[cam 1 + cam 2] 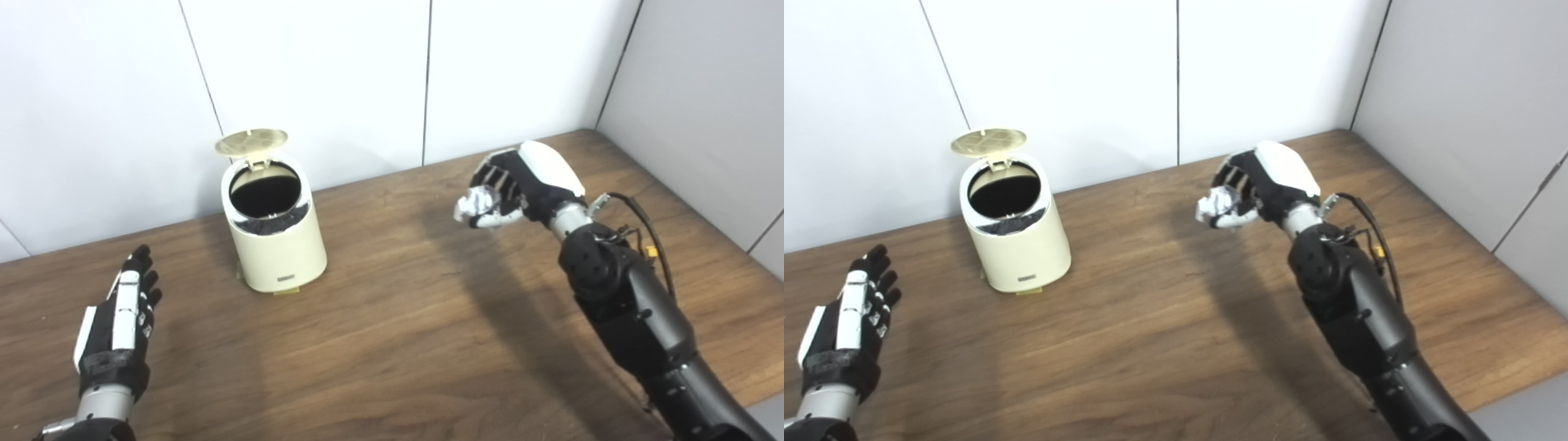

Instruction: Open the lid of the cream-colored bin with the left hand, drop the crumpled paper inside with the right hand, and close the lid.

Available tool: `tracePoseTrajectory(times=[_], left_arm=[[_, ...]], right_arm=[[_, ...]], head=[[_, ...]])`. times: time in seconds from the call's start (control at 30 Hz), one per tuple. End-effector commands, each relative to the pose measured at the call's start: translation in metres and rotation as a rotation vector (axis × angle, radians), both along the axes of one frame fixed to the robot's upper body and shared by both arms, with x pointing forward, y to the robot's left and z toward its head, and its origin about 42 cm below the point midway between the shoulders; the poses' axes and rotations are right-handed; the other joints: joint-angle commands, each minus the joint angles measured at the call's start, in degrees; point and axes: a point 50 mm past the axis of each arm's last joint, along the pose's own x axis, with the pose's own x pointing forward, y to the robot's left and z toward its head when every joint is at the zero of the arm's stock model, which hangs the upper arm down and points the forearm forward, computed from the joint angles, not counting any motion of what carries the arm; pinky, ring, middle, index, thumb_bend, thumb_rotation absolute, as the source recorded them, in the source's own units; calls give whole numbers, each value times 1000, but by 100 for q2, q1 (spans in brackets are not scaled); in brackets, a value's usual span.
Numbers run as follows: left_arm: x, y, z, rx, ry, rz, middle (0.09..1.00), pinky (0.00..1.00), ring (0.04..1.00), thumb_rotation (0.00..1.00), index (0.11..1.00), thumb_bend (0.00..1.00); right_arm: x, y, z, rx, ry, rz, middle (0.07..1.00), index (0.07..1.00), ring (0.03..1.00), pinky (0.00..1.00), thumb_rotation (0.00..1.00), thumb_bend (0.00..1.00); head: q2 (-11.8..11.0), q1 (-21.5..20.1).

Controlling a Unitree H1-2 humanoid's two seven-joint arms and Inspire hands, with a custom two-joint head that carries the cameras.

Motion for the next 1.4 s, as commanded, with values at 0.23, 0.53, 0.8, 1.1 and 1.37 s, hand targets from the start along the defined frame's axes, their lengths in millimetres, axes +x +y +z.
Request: tracePoseTrajectory(times=[0.23,0.53,0.8,1.1,1.37], left_arm=[[3,-1,11,15,-85,0,988,992,987,882,1000,391],[3,-10,9,23,-94,-13,976,1000,980,814,1000,417],[2,-21,8,49,-83,-14,968,1000,984,822,986,432],[1,-30,3,44,-80,-19,973,1000,996,825,982,425],[0,-29,0,49,-68,-19,974,1000,1000,821,991,449]], right_arm=[[2,28,44,14,-148,78,471,547,395,412,0,499],[0,74,67,55,-214,214,490,509,388,341,0,498],[4,109,77,94,-242,303,499,508,383,318,0,496],[10,140,78,134,-259,363,502,510,382,321,0,496],[28,160,81,155,-291,394,498,512,378,363,0,498]], head=[[-16,425],[-38,1032],[-112,1491],[-201,1697],[-241,1715]])
